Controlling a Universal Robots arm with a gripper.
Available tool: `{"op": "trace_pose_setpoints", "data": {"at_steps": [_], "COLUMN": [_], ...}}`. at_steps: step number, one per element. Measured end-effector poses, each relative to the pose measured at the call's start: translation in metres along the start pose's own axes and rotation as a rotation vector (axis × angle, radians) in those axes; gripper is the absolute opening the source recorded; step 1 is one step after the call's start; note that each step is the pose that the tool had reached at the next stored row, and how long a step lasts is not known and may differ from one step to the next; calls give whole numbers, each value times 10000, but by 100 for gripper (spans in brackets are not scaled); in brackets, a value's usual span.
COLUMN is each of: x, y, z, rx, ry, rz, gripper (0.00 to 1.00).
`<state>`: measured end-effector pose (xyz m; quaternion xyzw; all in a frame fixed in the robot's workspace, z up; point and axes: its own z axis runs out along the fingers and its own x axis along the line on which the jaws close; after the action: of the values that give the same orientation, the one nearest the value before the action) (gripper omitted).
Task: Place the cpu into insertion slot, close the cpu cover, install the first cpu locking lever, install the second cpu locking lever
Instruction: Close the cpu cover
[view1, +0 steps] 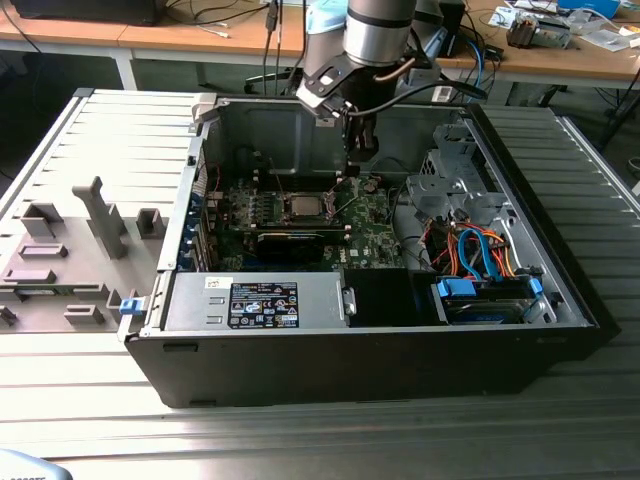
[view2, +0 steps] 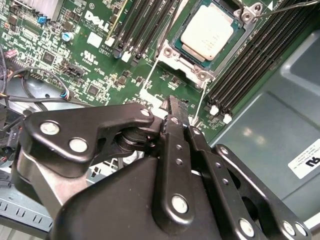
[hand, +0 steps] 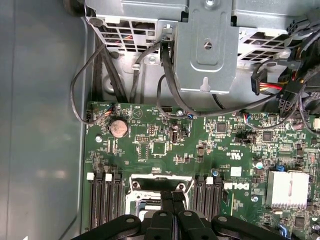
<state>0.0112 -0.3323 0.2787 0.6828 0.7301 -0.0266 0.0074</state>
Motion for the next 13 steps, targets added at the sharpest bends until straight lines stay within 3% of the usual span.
{"op": "trace_pose_setpoints", "data": {"at_steps": [13], "x": [-6], "y": [111], "z": [19], "rx": [21], "ry": [2], "rz": [-1], "gripper": [11]}}
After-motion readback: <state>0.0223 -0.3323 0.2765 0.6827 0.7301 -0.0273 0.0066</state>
